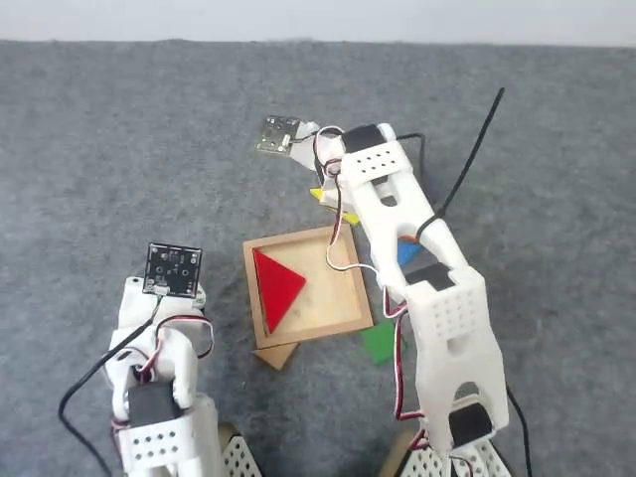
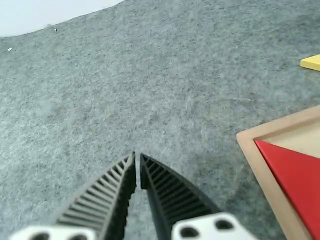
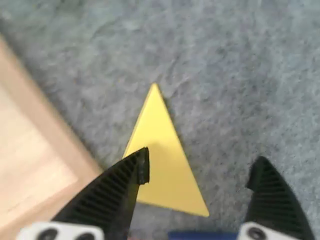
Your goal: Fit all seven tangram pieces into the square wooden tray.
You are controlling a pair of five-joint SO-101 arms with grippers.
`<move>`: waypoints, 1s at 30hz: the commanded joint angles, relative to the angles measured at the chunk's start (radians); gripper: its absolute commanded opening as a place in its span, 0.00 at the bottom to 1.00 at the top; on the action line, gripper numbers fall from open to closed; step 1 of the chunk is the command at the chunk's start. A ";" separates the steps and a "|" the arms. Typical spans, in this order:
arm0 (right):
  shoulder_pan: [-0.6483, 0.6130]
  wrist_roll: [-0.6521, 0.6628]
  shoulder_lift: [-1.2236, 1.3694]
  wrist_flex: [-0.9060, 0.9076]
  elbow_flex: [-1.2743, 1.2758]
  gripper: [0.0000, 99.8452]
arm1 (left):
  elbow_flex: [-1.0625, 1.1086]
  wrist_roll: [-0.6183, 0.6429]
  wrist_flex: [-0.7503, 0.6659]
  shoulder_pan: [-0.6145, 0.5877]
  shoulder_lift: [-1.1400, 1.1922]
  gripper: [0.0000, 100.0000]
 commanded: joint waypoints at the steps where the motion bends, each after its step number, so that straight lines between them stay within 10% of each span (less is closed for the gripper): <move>1: -0.007 -0.043 0.035 0.016 -0.143 0.35 | -0.015 -0.012 0.000 -0.006 -0.014 0.02; 30: 0.051 0.072 0.420 0.412 -0.677 0.30 | -0.015 -0.012 0.000 -0.005 -0.014 0.02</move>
